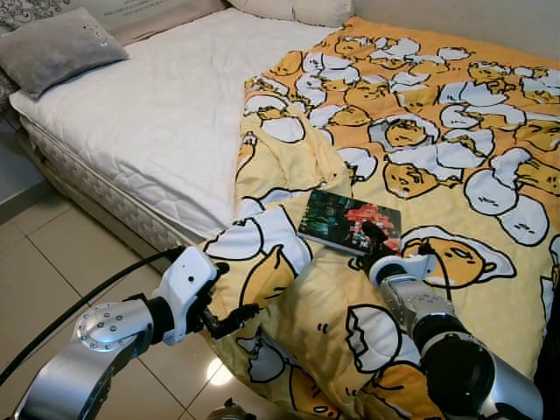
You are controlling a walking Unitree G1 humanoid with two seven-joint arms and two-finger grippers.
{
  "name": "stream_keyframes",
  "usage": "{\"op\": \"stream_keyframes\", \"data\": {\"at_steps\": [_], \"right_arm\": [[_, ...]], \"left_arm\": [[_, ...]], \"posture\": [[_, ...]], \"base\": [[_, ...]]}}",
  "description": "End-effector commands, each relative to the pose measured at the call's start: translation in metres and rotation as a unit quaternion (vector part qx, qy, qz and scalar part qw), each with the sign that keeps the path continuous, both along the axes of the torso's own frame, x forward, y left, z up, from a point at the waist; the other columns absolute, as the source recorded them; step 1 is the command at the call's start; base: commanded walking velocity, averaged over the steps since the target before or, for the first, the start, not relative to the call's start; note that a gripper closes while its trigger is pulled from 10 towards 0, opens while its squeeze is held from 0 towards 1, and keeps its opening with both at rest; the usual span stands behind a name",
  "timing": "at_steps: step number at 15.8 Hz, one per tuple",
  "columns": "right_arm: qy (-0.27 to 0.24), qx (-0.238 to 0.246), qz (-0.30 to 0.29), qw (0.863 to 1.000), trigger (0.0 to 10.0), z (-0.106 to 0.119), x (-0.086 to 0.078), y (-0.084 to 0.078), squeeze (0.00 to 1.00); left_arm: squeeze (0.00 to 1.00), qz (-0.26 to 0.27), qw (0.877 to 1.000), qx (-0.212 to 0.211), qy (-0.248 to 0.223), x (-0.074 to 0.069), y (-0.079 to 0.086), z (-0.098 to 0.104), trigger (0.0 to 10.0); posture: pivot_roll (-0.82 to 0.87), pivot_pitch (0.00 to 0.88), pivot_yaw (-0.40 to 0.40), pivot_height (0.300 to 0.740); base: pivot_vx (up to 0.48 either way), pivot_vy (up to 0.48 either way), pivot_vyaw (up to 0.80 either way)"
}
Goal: Clean up the room
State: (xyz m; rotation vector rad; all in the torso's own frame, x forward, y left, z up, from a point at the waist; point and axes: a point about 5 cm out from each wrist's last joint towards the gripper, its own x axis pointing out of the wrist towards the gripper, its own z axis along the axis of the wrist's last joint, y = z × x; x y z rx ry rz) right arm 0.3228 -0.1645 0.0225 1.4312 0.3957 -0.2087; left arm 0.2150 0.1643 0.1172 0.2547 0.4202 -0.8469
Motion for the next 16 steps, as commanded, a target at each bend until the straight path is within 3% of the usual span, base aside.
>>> {"op": "stream_keyframes", "data": {"at_steps": [1,8,16], "right_arm": [[-0.020,-0.005,0.002,1.000,10.0,0.008,0.007,0.000,0.00],[-0.041,0.018,-0.002,0.999,10.0,0.013,0.011,0.013,0.00],[-0.060,0.010,-0.004,0.998,10.0,0.022,0.018,0.007,0.00]], "left_arm": [[1.00,-0.006,1.000,0.007,-0.008,0.001,-0.001,0.003,10.0],[1.00,-0.008,1.000,0.012,-0.014,0.004,0.001,0.003,10.0],[1.00,-0.012,0.999,0.013,-0.027,0.014,-0.003,0.003,10.0]], "posture": [[0.09,0.000,0.038,0.740],[0.10,0.000,0.038,0.740],[0.10,0.000,0.025,0.740]], "base": [[0.000,0.000,0.00],[0.000,0.000,0.00],[0.000,0.000,0.00]]}}
